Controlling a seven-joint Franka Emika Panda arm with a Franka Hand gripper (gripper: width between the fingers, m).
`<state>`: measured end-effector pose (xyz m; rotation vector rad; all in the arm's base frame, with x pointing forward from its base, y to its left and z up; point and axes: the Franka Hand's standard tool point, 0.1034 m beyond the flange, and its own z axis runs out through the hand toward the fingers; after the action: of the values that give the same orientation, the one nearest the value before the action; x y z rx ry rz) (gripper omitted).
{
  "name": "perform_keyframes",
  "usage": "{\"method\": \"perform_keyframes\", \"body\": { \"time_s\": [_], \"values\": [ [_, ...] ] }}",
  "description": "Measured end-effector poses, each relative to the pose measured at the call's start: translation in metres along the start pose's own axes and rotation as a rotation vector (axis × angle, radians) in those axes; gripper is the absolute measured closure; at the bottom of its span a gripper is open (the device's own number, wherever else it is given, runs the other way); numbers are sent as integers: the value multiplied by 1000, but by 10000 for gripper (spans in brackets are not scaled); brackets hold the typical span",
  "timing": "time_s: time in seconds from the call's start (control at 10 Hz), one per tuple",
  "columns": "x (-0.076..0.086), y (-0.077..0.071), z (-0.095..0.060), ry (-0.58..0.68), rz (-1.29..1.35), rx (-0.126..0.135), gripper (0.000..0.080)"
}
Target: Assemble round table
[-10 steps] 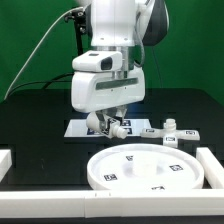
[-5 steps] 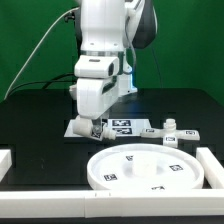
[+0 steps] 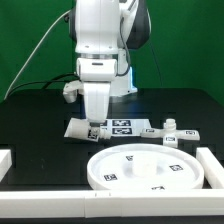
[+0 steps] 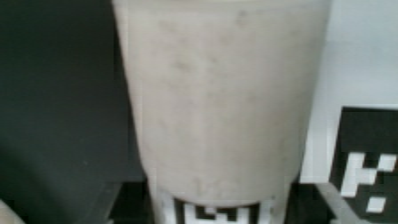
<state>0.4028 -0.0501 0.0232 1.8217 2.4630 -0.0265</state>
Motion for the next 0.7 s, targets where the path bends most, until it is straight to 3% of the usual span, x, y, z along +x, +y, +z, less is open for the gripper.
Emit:
{"method": "perform_keyframes", "body": {
  "time_s": [0.3, 0.7],
  "values": [
    [3, 1, 2, -14, -386, 30, 478],
    [3, -2, 3, -18, -596, 35, 478]
  ]
}}
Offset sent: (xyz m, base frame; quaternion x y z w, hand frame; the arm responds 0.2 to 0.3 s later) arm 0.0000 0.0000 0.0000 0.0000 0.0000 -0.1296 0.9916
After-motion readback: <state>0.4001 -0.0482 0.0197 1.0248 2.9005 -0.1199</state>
